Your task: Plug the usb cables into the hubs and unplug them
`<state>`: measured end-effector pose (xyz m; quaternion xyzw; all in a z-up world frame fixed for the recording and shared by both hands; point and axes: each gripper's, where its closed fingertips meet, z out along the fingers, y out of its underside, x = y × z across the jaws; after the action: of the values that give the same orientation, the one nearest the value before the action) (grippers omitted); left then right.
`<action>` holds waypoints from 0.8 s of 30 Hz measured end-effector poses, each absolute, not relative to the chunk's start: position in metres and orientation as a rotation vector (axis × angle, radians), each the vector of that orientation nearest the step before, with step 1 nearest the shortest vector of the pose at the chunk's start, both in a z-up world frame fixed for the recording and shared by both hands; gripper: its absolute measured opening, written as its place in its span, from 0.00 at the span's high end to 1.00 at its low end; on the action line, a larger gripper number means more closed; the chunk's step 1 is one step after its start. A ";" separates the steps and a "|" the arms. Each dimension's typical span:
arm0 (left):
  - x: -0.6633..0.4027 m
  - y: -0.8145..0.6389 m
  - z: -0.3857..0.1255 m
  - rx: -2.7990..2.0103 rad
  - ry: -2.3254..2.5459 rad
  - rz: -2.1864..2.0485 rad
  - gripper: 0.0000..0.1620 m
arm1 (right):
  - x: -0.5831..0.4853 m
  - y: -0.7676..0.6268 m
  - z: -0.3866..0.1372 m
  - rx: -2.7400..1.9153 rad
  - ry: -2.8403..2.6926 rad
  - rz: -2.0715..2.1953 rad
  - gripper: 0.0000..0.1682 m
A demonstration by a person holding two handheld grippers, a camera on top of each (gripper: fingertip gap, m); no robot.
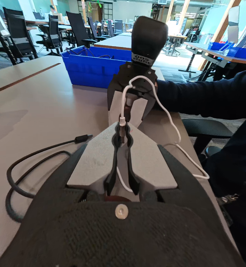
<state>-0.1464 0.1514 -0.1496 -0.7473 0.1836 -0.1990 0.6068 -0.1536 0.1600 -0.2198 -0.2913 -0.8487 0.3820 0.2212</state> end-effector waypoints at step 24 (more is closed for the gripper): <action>-0.125 0.141 -0.125 -1.573 0.634 -0.336 0.98 | -0.138 0.146 -0.220 -0.776 -2.456 1.115 0.97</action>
<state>-0.1247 0.1414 -0.1248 -0.6923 0.2790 -0.1477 0.6489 -0.1380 0.1463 -0.2203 -0.2727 -0.8628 0.3916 0.1669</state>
